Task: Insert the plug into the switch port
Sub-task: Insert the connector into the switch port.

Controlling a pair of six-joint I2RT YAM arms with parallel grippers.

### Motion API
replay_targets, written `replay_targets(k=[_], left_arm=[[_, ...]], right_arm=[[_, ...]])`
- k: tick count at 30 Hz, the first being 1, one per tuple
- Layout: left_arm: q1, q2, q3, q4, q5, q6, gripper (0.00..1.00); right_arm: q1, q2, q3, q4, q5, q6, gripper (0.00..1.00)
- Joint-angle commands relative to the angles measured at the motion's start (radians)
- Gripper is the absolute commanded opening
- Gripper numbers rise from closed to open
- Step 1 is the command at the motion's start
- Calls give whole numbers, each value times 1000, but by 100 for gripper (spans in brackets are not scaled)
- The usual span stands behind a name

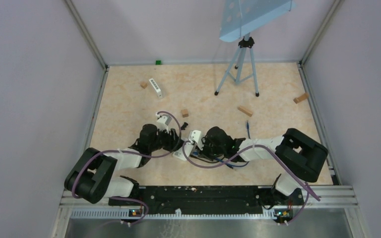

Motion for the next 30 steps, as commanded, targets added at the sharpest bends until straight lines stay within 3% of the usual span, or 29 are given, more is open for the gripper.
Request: replay_targets(k=[1,8,30], left_arm=[[4,5,8,27,-7,24,54],[5,26,24,24,-5,34,55],[4,77,53,5,31,47,55]], right_arm=[[-13,-11,-5,48,32,1,0],[-63,-65,4,9,3,-29,0],[-78,2,13,19,-37,-46,0]])
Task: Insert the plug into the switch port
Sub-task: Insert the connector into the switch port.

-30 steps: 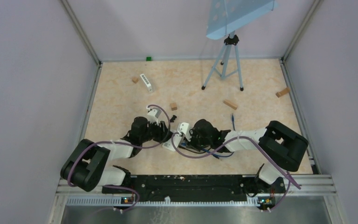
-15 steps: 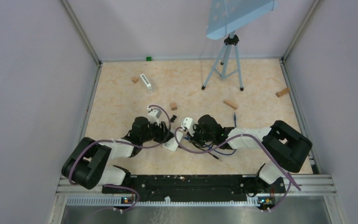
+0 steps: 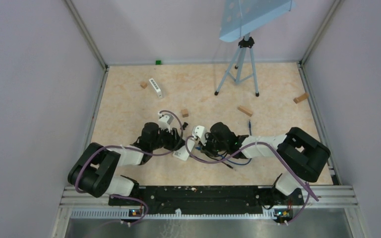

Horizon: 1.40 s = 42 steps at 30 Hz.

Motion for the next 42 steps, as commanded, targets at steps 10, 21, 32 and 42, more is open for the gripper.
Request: replay_targets(k=[10,21,32,42], left_arm=[[4,48,37,5,62,24,48],[4,70,41,7,110,29,42],[2,103,23,41,202,1,41],[-31,133,28,47,256,1,40]], right_arm=[[6,28,31,20,-25,-14,0],[30,22,6,118,58,13,0],[86,55,14,216,191,59,0],[117,79,70,253,183,51,0]])
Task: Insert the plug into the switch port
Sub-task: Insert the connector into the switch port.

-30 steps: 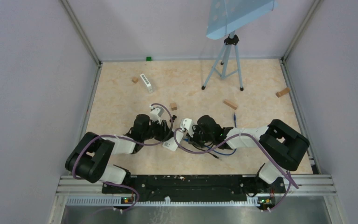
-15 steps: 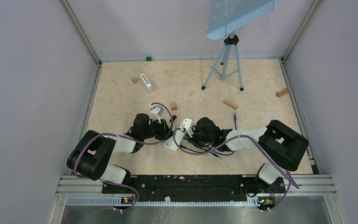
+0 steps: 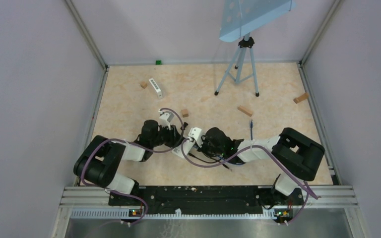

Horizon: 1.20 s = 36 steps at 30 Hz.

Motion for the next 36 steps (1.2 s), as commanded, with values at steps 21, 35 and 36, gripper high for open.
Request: replay_targets(k=[21,35,36], left_arm=[[-285,99,-110,59,149,-207,42],[-127,-257,67,-323,-341,-118,60],[-122,-286,95,-360,-395,-103,63]], right_arm=[[25,79,45,396,94,39,0],[24,-76,-54,84,-85,-93,5],[24,-78,-47,55,-82,-80,12]])
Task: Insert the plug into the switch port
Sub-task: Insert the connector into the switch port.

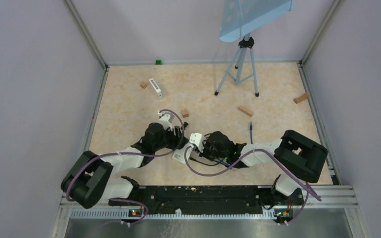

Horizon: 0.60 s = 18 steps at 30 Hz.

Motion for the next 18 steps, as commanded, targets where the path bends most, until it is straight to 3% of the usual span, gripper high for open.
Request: replay_targets(k=[1,4,8,12,18], left_arm=[[19,-144,144,-235,-167,33,67],[30,-186,227,-350,-274,66,75],[42,-234,287,-488,-354,58,85],[64,-297,309,-589,-435,7,98],[115,-300,383,-581,-589,-26,99]], right_arm=[[1,-49,38,-81,-42,7,17],[0,-60,56,-150,-24,45,37],[-8,-138,43,-188,-9,133,51],[-8,-266,35,-238,25,255,61],[-9,-419,37,-332,137,517,66]])
